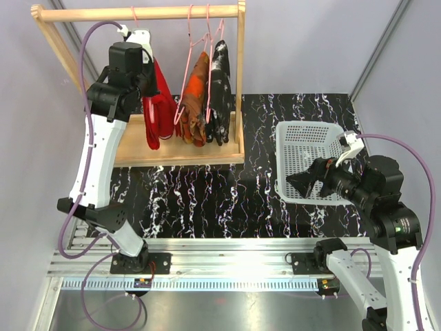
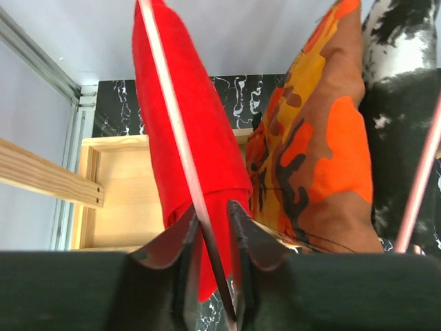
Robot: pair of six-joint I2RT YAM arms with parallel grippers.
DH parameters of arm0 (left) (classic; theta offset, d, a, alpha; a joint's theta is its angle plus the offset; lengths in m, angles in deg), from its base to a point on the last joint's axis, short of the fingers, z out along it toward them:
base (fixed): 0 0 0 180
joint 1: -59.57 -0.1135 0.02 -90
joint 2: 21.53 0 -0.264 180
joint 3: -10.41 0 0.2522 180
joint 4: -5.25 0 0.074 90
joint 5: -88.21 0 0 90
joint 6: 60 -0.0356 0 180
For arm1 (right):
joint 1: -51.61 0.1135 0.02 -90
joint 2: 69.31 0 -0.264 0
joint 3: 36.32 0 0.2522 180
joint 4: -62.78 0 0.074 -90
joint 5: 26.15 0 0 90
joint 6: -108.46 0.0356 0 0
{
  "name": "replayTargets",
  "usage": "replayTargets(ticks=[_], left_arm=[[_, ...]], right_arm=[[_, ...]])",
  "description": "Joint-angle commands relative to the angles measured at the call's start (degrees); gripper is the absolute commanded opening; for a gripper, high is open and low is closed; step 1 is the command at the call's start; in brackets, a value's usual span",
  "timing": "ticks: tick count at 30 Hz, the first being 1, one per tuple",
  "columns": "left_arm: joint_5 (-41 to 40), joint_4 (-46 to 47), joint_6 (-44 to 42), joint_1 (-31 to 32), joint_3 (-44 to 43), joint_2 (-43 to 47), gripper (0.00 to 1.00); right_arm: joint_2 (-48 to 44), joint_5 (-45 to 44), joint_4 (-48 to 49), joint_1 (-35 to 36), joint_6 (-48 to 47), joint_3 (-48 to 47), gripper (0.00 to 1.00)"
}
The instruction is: Remove the trousers from the hanger
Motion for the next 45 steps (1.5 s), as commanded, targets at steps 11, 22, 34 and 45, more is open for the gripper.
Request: replayTargets(ticks=[11, 22, 34, 45], left_arm=[[-4.33, 14.47, 0.09, -0.49, 10.20, 10.81, 0.00], [-2.92, 23.80, 0.35, -0.58, 4.70, 13.64, 0.00], [-0.81, 31.71, -1.23, -0.67, 1.09, 10.91, 0.00], [1.92, 34.45, 2.72, -0.58, 8.29, 20.57, 0.00]], right_arm=[[0.94, -1.40, 5.64, 0.40, 3.28, -0.33, 1.00], [-0.30, -3.25, 9.52, 0.40, 5.49, 0.90, 1.00], [0.32, -8.61, 16.19, 0.40, 6.02, 3.18, 1.00], [15.85, 6.07, 26.39, 1.27, 2.60, -5.49, 0.99]])
